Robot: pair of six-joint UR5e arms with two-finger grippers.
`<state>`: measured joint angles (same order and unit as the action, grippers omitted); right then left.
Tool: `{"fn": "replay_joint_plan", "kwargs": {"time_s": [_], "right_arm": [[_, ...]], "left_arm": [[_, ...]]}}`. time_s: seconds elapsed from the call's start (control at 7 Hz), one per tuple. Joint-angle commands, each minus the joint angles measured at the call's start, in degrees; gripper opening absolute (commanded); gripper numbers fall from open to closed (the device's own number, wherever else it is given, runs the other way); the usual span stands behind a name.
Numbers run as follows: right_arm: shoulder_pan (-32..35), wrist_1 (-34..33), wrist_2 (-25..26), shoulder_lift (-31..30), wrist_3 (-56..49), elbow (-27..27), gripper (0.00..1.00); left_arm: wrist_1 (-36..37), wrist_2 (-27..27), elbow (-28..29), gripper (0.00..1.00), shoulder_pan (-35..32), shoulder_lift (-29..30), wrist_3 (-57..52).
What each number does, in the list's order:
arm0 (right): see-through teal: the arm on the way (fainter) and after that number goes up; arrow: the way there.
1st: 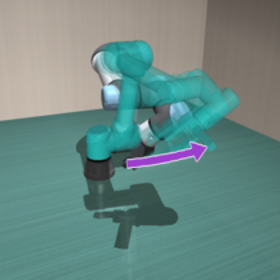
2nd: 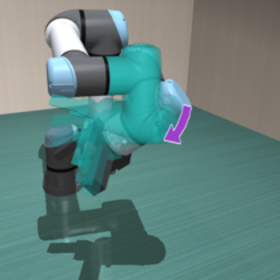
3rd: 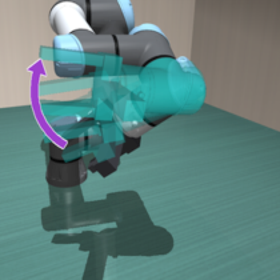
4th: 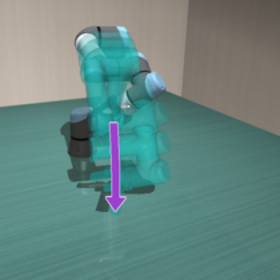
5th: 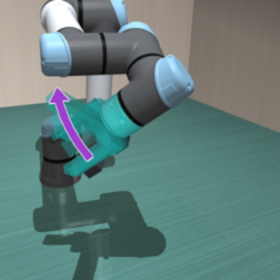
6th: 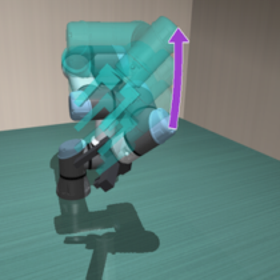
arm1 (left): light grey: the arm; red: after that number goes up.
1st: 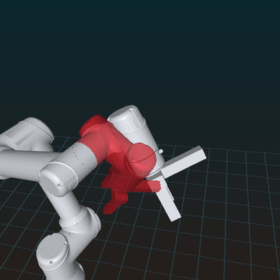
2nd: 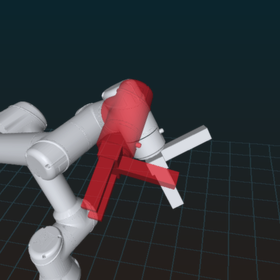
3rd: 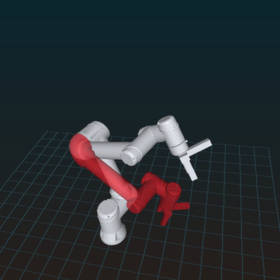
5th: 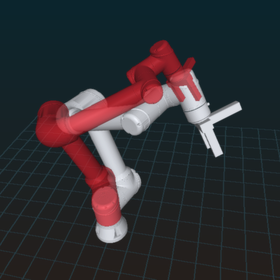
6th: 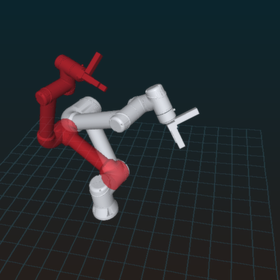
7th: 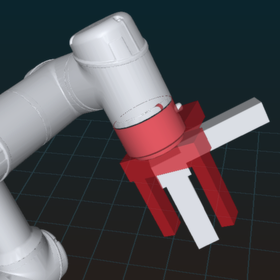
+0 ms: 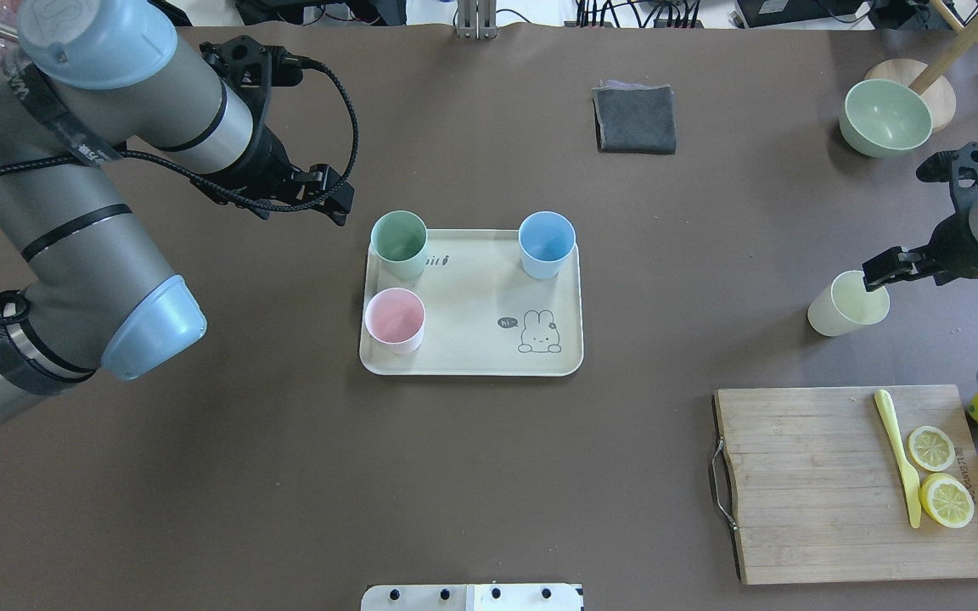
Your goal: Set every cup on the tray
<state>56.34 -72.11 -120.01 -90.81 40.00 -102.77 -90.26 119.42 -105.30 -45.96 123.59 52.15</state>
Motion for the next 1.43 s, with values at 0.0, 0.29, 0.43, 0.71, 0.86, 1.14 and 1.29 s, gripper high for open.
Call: {"fn": "replay_joint_plan", "kwargs": {"time_s": [0.0, 0.29, 0.43, 0.71, 0.86, 1.14, 1.29], "right_arm": [[-3.67, 4.95, 2.66, -0.07, 6.70, 2.05, 0.78], [-5.27, 7.42, 3.29, 0.02, 10.63, 1.70, 0.00], [-5.27, 7.42, 3.29, -0.07, 10.63, 1.53, 0.00], [-5.27, 6.90, 2.51, 0.45, 12.37, -1.88, 0.00], [-5.54, 6.72, 2.33, 2.02, 17.52, -3.30, 0.00], [-10.17, 6.54, 2.67, 9.03, 28.93, -3.31, 0.00], [-14.72, 6.46, 6.33, 13.07, 38.22, -3.31, 0.00]], "left_arm": [[0.00, -0.07, 0.09, 0.98, 0.08, -0.02, -0.03], [-0.09, -0.07, 0.18, 0.98, 0.08, -0.02, -0.03], [-0.09, -0.07, 0.27, 0.98, 0.08, -0.02, -0.03], [-0.27, -0.07, 0.18, 0.98, 0.26, -0.10, 0.14], [-0.27, -0.07, 0.09, 0.98, 0.26, -0.10, 0.14], [-0.27, -0.07, 0.09, 0.98, 0.17, -0.10, 0.05], [-0.35, -0.07, 0.18, 0.98, 0.26, -0.19, 0.05]]}}
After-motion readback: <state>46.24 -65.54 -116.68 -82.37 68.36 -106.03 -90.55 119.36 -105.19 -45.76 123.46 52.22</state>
